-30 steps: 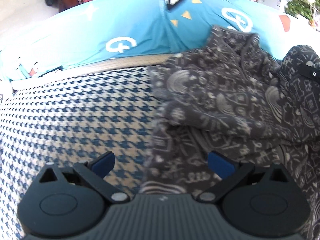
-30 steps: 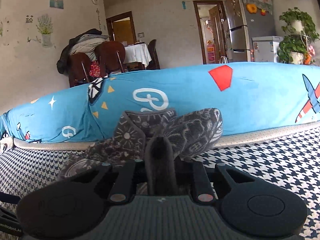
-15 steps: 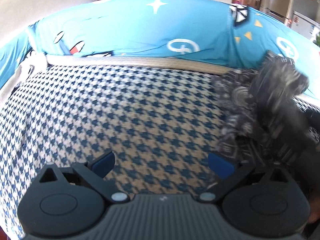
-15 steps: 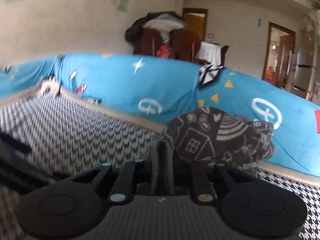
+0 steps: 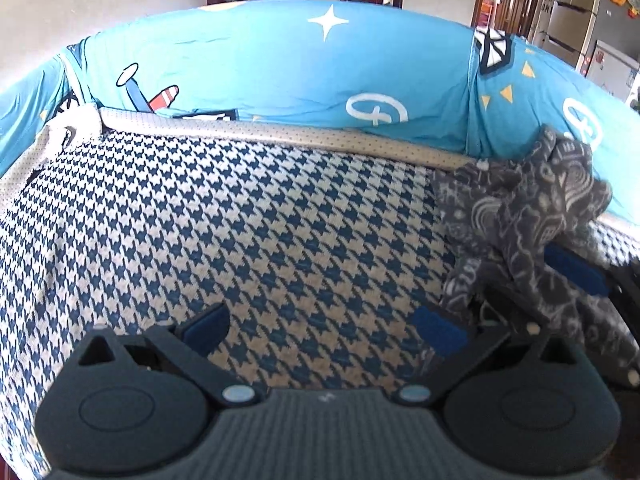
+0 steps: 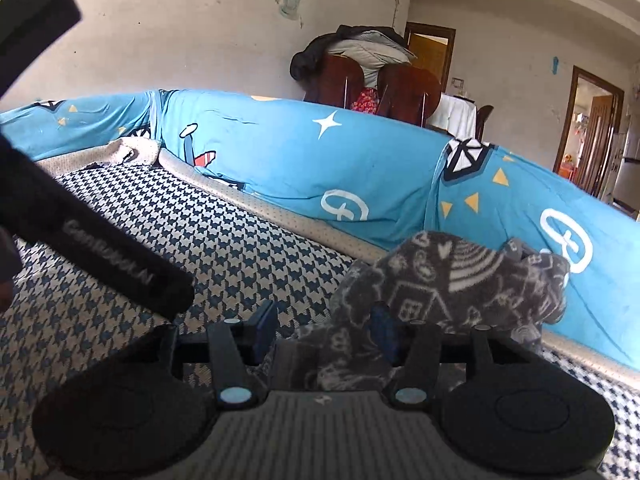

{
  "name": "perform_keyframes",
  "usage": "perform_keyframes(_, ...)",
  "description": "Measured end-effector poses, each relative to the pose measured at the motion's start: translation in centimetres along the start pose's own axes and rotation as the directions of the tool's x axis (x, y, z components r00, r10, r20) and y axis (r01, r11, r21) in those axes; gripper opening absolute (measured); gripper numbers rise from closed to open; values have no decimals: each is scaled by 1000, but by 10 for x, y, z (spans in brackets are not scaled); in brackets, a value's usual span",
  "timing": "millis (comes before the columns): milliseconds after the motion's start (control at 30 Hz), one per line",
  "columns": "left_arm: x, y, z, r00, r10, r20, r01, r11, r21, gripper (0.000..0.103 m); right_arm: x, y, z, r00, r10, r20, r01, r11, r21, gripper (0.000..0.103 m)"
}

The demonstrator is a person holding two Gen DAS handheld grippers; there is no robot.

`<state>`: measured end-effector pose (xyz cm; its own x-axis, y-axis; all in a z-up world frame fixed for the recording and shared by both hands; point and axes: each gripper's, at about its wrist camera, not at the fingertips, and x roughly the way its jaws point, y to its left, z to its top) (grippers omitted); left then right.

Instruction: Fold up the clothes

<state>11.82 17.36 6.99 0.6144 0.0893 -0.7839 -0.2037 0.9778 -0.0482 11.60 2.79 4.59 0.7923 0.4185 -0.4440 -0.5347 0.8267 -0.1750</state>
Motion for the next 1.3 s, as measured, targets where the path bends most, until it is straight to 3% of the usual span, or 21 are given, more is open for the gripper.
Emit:
perform_keyframes(133, -5, 2, 6, 1000, -25, 7, 25, 1000, -16, 103, -21, -10, 5, 1000, -30, -3, 30, 999, 33, 54)
perform_keyframes(300, -19, -1, 10, 998, -54, 36, 54, 999, -3, 103, -50, -32, 5, 997, -82, 7, 79, 981, 177, 54)
perform_keyframes(500, -31, 2, 12, 995, -8, 103, 8, 1000, -4, 103, -60, -52, 0, 988, -154, -20, 152, 934, 325, 53)
perform_keyframes(667, -34, 12, 13, 994, -15, 107, 20, 999, -42, 103, -42, -66, 7, 972, -226, -72, 236, 900, 367, 53)
perform_keyframes(967, -32, 25, 18, 994, -2, 110, 13, 995, -102, 103, 4, -75, 4, 944, -236, -229, 311, 870, 383, 53)
perform_keyframes(1300, -27, 31, 22, 993, -80, 83, 93, 982, -162, 103, 61, -79, 31, 947, -244, -209, 306, 881, 361, 53)
